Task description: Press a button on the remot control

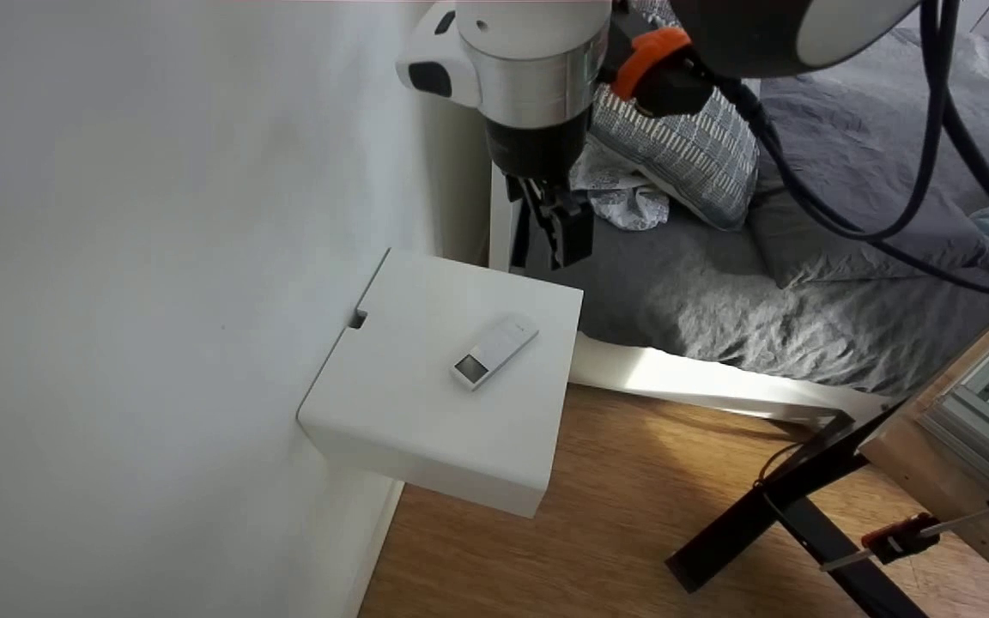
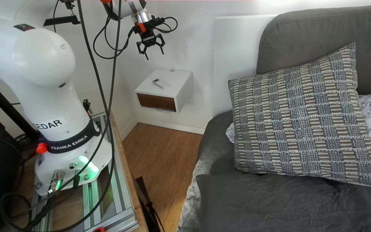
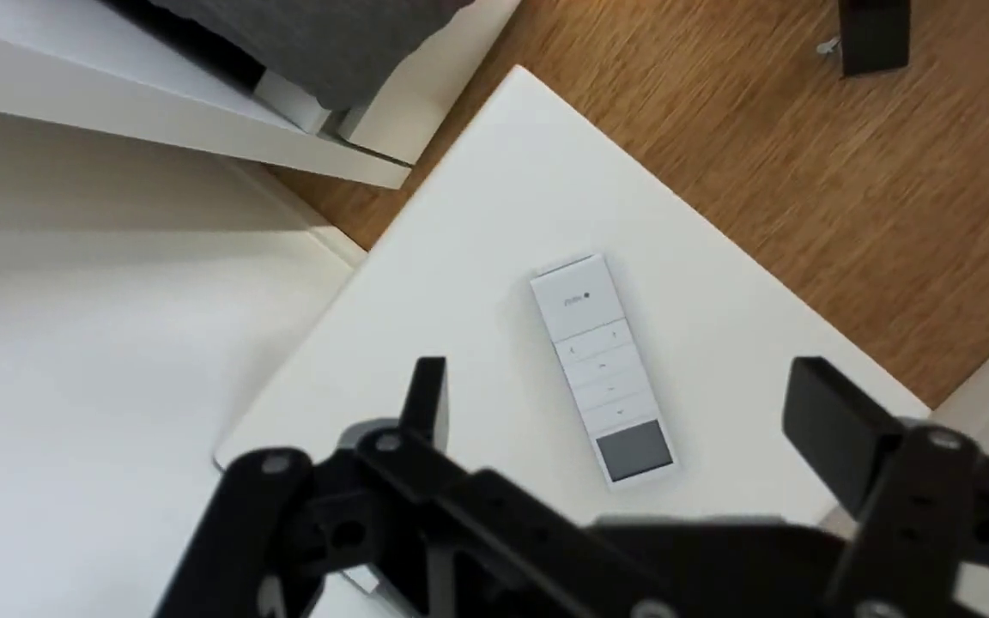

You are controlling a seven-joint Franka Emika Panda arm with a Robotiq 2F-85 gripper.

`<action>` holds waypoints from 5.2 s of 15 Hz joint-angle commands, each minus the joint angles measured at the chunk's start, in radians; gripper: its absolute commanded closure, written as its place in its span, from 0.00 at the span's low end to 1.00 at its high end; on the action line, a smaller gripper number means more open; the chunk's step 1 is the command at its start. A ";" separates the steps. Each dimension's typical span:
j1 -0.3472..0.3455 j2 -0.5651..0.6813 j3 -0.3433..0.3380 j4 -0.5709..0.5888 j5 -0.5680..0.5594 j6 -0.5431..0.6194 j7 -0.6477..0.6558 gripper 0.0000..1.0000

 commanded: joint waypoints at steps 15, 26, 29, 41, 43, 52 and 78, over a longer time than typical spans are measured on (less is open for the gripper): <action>0.067 0.090 -0.057 0.055 0.000 0.045 -0.055 0.25; 0.115 0.247 -0.087 0.193 -0.001 0.103 -0.153 0.95; 0.116 0.278 -0.093 0.223 0.004 0.111 -0.186 1.00; 0.113 0.425 -0.080 0.389 0.047 0.087 -0.333 0.96; 0.115 0.442 -0.080 0.411 0.059 0.079 -0.348 0.97; 0.126 0.492 -0.079 0.494 0.114 -0.004 -0.380 0.97; 0.154 0.614 -0.091 0.709 0.171 -0.197 -0.416 0.97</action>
